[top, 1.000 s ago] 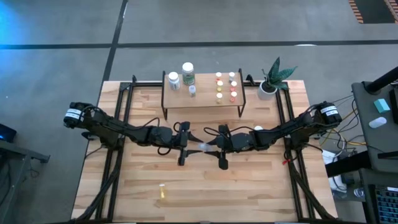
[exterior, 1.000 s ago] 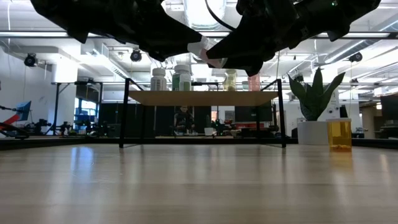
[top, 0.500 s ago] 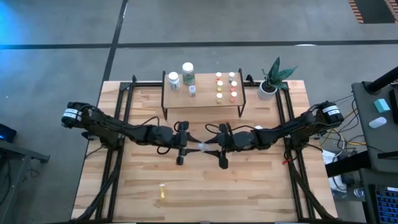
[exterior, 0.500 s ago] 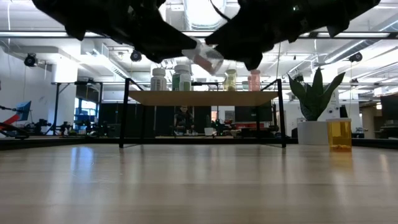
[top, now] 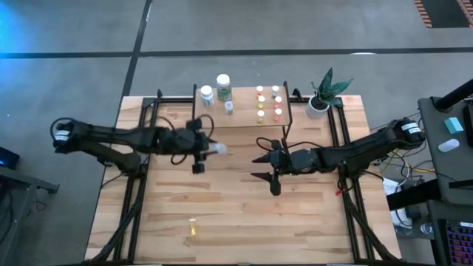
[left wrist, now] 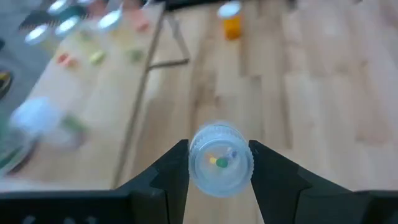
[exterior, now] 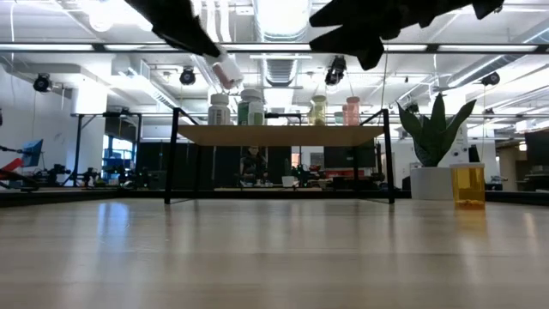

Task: Pick and place medicine bottles onto shelf by color
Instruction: Put the transparent pill bottle on the shelf

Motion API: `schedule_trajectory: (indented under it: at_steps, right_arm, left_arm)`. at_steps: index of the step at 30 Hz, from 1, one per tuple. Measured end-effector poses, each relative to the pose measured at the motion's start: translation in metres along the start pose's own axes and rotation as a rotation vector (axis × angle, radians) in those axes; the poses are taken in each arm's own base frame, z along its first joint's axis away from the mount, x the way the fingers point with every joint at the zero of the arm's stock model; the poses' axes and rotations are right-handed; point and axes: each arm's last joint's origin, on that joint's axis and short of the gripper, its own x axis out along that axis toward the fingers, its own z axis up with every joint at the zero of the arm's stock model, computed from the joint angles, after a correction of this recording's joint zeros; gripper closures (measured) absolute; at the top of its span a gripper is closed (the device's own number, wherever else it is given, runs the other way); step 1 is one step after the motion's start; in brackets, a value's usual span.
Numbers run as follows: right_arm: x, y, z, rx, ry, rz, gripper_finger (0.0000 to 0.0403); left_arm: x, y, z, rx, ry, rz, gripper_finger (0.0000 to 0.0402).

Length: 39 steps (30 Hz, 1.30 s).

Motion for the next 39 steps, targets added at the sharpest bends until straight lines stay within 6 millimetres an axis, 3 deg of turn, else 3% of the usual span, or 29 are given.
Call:
schedule_trajectory:
  at_steps: [7,17,29,39]
  right_arm:
    - [-0.002,0.003,-0.001,-0.002,0.012,0.004,0.0188]
    - [0.005,0.004,-0.009,0.011,0.043,0.001,0.0188]
    - [0.005,0.005,-0.01,0.027,0.049,0.002,0.0188]
    - [0.005,0.008,-0.011,0.023,0.052,0.014,0.0188]
  left_arm:
    - [-0.012,0.046,0.004,-0.042,0.099,0.129,0.0272]
    - [0.004,0.095,0.003,-0.056,0.262,0.184,0.0272]
    - [0.029,0.119,0.015,0.009,0.431,0.127,0.0271]
    - [0.033,0.141,0.01,-0.021,0.469,0.08,0.0271]
